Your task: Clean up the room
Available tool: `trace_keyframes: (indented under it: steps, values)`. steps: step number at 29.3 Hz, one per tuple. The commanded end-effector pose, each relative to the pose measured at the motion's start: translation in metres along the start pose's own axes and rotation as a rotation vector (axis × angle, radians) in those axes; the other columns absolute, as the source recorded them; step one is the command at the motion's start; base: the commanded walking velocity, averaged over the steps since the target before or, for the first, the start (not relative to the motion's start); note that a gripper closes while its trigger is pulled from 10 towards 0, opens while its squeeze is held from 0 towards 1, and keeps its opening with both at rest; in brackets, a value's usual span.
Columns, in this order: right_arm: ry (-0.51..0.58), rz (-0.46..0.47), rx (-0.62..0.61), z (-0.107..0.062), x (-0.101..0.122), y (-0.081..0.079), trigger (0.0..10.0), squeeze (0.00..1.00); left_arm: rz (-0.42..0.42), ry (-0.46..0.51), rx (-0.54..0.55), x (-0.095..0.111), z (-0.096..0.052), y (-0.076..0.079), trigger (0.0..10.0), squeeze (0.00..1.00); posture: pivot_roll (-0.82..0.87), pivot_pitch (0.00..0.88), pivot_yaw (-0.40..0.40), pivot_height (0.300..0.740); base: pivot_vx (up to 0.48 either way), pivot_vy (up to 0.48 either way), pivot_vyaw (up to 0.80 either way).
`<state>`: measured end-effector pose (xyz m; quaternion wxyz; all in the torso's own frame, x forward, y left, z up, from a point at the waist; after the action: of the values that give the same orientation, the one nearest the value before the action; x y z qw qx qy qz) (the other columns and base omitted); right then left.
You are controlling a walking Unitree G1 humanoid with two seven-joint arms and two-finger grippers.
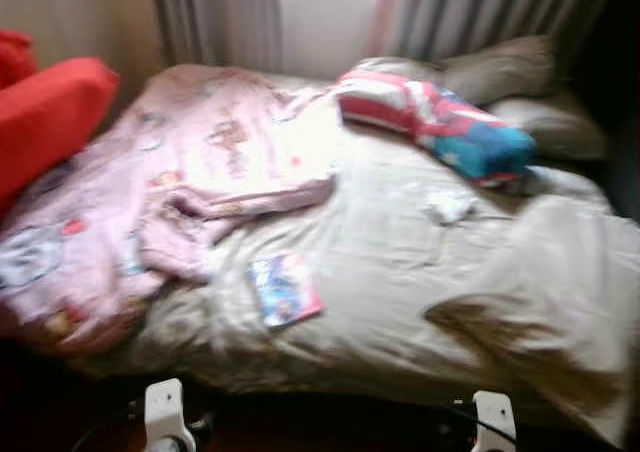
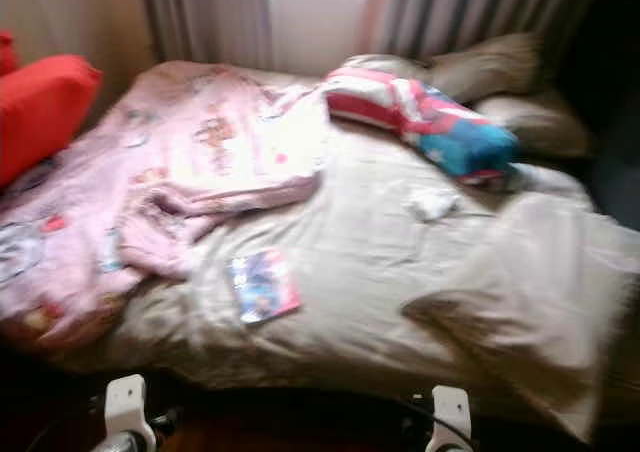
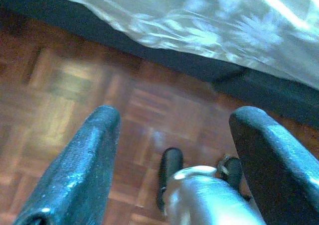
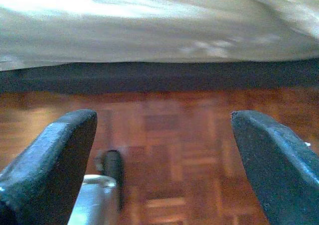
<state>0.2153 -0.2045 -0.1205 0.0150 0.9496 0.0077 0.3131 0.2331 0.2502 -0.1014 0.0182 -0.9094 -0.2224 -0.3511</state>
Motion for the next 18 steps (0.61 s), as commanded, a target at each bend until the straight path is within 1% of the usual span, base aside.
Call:
trace_keyframes:
  steps: [1,11,18]
  values:
    - [-0.013,0.022,0.008,-0.0002,-0.0051,-0.0048,10.0,0.0,0.013,-0.026,0.018,-0.0058,-0.0012,-0.0068,10.0,0.0,0.11,0.025,-0.055,0.74,0.0,-0.428,-0.51]
    - [0.005,0.051,0.005,0.0002,-0.0026,-0.0077,10.0,0.0,0.027,-0.024,0.017,-0.003,-0.0011,-0.0093,10.0,0.0,0.11,0.033,-0.032,0.74,0.0,-0.427,0.0]
    - [0.004,0.063,0.016,0.0008,-0.0031,-0.0145,10.0,0.0,0.046,-0.021,0.023,0.0006,-0.0015,-0.0155,10.0,0.0,0.11,0.043,-0.004,0.74,0.0,-0.424,0.0]
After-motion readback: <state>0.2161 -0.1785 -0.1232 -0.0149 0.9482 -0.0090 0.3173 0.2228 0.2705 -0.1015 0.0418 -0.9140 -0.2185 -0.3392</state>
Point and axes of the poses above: a point about 5 cm out from each wrist's last joint towards the gripper, its own z axis pointing out of the wrist towards the gripper, its own x axis along the axis of the wrist's last joint, y = z × x, the point moved 5 cm from there along z, pointing out of the wrist towards the gripper, and after that the axes turned 10 degrees about -z, right-handed, at the moved point
